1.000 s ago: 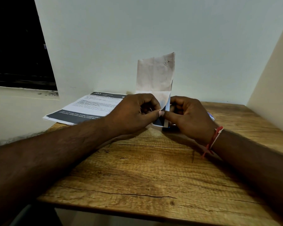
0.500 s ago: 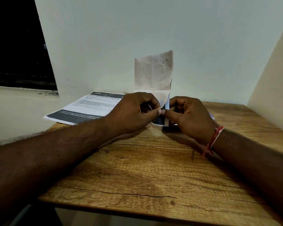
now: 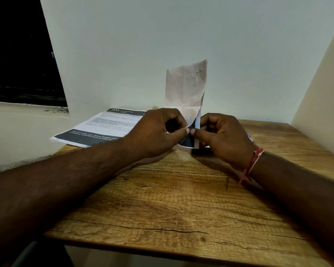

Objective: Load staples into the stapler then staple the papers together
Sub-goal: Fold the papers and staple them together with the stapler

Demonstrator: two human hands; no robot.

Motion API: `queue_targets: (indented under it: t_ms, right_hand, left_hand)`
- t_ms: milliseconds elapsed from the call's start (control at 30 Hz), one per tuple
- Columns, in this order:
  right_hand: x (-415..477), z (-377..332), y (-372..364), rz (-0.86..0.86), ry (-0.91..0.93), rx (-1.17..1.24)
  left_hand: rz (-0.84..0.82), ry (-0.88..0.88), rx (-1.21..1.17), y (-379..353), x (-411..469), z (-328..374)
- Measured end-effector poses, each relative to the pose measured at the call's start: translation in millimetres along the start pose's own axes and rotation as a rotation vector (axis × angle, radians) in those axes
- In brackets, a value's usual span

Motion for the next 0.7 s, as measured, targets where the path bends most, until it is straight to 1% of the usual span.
queue_targets:
  t_ms: [300, 700]
  right_hand:
    - [0.1, 2.8, 2.3, 0.030, -0.040, 0.005]
    - [-0.6, 5.8, 1.3, 0.022, -0.075, 0.052]
  left_hand:
    - [0.033, 0.026, 0.020, 3.2, -0.1, -2.4]
    - [0.050, 0.064, 0.000, 4.2, 0.1, -6.8]
Point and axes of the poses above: each hand's wrist, its own x-axis towards the middle knuckle, its own y-axis out of the back of the hand, z = x × y, the point moved 10 cm from there along x, towards the middle knuckle
